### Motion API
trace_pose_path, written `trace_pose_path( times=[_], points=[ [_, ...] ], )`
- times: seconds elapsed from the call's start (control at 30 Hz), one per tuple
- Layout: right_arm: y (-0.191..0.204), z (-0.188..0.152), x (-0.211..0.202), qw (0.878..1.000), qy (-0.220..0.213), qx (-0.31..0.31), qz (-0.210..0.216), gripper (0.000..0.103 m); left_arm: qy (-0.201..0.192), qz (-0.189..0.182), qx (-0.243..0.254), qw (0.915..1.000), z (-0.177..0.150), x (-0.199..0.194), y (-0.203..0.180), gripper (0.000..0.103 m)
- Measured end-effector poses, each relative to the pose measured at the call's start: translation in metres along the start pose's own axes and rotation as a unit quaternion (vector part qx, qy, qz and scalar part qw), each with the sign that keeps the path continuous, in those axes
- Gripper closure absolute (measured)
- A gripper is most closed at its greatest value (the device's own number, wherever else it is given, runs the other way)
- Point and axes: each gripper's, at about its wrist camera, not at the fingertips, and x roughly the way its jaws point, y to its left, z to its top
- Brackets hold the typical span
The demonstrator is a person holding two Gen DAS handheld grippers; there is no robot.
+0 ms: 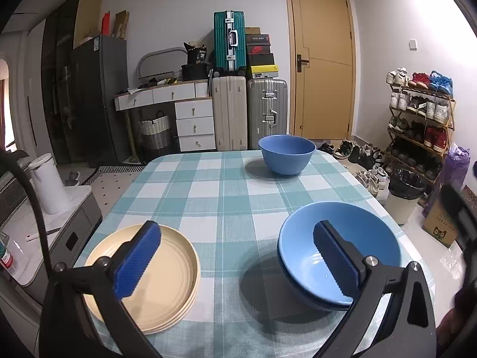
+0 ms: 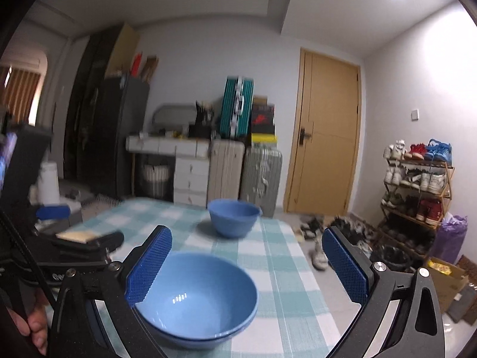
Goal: Organize plates and bowls
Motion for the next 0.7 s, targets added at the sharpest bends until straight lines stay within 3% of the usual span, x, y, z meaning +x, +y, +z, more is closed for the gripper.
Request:
trace_pose_path(
  times=[0.1, 0.3, 0.4, 0.53, 0.7],
  points=[
    [-0.012, -0.001, -0.002, 0.999, -0.004, 0.048, 0.003, 0.001, 0.003, -0.004, -0.005, 1.0, -0.001, 0.001, 0.0, 0.0],
    [-0.003, -0.005, 0.021, 0.996, 0.086, 0.01, 0.025, 0.001, -0.004, -0.002, 0.002, 1.0, -0.002, -0.001, -0.006, 0.0],
    [0.005, -0.006, 0.023, 0.993, 0.09, 0.0, 0.072, 0.001, -0.011, 0.0, 0.009, 0.9999, -0.002, -0.005, -0.01, 0.0],
    [0.008, -0.008, 0.03, 0.989, 0.112, 0.005, 0.096, 0.001, -0.023, 0.008, 0.021, 0.9995, -0.003, -0.008, -0.015, 0.0],
    [0.004, -0.011, 0.036, 0.986, 0.14, 0.017, 0.086, 0.001, -0.041, 0.017, 0.033, 0.9985, -0.002, -0.013, -0.019, 0.0]
  ],
)
